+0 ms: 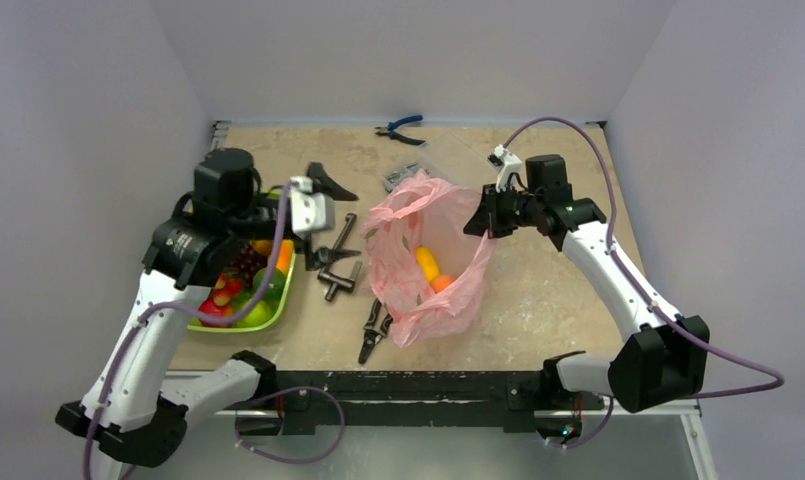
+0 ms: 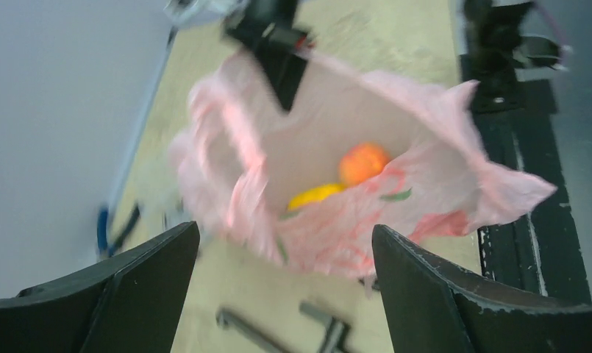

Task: Place the fake fruits into the plastic bag and tie a complex knot

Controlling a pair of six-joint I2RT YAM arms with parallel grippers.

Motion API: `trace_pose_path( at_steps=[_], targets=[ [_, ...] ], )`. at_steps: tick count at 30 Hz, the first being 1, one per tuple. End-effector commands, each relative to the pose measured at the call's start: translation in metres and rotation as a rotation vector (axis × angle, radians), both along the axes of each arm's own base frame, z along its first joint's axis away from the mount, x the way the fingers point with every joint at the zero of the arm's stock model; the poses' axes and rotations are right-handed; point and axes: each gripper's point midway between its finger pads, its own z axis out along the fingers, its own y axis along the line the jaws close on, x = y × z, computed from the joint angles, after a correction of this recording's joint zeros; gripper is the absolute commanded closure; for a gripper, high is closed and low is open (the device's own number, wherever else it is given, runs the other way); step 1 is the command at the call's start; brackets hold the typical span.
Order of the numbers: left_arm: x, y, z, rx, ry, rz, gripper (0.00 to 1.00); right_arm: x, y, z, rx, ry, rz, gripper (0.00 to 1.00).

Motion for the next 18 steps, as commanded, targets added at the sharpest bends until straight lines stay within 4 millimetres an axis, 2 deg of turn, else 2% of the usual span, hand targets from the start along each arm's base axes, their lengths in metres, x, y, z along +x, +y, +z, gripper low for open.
trace_pose_path(
  at_steps=[1, 5, 7, 9, 14, 18],
  targets=[
    [0.042, 0.071, -0.034, -0.038, 0.446, 0.413, 0.13, 0.004, 0.002, 0.016, 0.014, -0.049, 0.012, 1.00],
    [0.096, 0.163, -0.091, 0.040, 0.582, 0.857, 0.18, 0.003, 0.002, 0.017, 0.016, -0.048, 0.011, 1.00],
    [0.114, 0.204, -0.120, 0.129, 0.632, 1.037, 0.20, 0.003, 0.003, 0.017, 0.020, -0.042, 0.012, 1.00],
    [0.127, 0.233, -0.144, 0.190, 0.676, 1.160, 0.19, 0.003, 0.004, 0.016, 0.022, -0.038, 0.013, 1.00],
    [0.145, 0.263, -0.205, 0.322, 0.795, 1.271, 0.21, 0.004, 0.003, 0.016, 0.019, -0.039, 0.011, 1.00],
    [0.155, 0.272, -0.236, 0.378, 0.887, 1.307, 0.24, 0.004, 0.003, 0.017, 0.017, -0.041, 0.010, 1.00]
  ],
)
